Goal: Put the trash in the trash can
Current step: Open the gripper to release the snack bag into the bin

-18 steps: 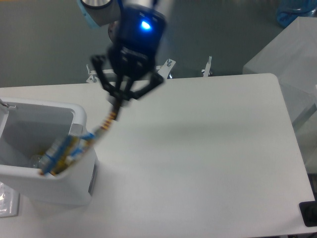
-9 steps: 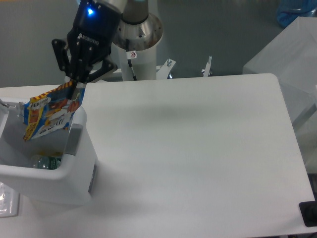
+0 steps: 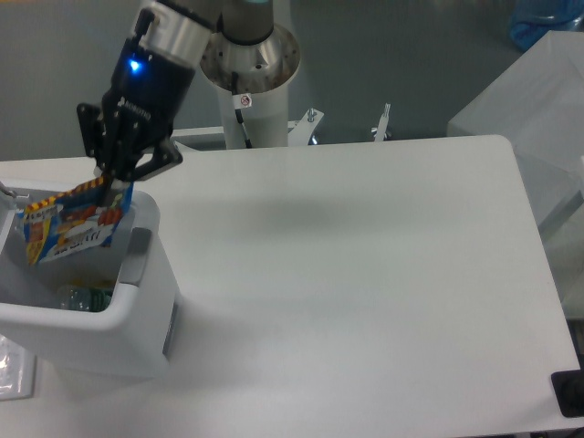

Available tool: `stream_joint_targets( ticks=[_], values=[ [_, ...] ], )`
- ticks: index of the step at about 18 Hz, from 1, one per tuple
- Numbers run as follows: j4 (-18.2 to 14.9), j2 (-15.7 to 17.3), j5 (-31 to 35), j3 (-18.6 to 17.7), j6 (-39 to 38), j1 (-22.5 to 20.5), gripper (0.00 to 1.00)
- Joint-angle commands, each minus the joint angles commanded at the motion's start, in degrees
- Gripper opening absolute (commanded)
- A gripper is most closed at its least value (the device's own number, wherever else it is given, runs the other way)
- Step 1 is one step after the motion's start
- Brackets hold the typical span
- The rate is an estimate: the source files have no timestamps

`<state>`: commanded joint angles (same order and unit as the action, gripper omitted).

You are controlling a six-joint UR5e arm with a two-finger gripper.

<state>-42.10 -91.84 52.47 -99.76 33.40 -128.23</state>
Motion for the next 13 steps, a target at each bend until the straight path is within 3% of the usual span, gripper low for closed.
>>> stream_joint_targets(
  ticks=[2,5,8,10,13],
  values=[
    [0.3,-0.5,0.0,0.3,0.3,0.0,1.0],
    [0.3,-1.4,0.0,3.1,0.0,-0.1,1.0],
    [0.2,-3.1,0.0,8.3,-0.4,-0.2,1.0],
    [0.2,-3.4,0.0,10.4,-0.2,-2.5,1.0],
    [0.0,-7.5,1.0,13.6,0.3,-6.8,1.0]
  ],
)
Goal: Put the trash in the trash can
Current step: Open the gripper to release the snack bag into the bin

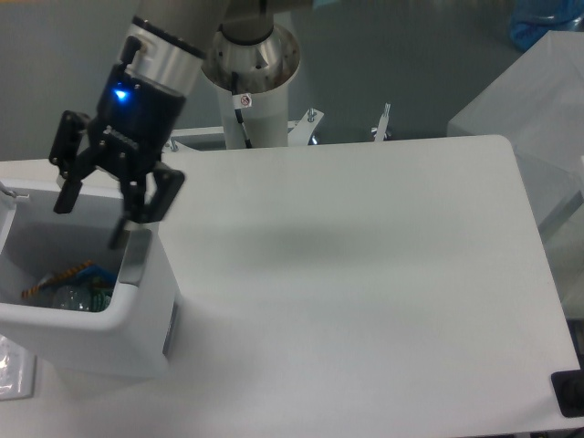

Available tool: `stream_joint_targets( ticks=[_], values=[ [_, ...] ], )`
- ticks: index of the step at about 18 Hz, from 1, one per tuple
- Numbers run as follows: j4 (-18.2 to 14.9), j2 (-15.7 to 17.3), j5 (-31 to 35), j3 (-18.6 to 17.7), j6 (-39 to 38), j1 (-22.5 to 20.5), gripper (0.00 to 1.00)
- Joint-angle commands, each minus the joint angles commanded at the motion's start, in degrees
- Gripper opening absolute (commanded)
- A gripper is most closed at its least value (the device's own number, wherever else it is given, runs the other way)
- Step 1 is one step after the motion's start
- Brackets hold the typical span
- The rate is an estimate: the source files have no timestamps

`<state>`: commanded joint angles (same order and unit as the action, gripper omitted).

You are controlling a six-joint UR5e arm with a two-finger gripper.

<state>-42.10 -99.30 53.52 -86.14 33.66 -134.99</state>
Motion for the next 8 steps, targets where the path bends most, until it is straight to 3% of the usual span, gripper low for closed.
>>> stream_joint_targets(
  ticks=[3,6,8],
  values=[
    [0.0,-0.7,8.1,0.7,3.1,-3.1,1.0],
    [-0.2,-0.4,11.4,0.1,12.0,-3.4,1.0],
    [-0.6,-0.2,12.1,0.5,13.8,-4.0,1.0]
  ],
)
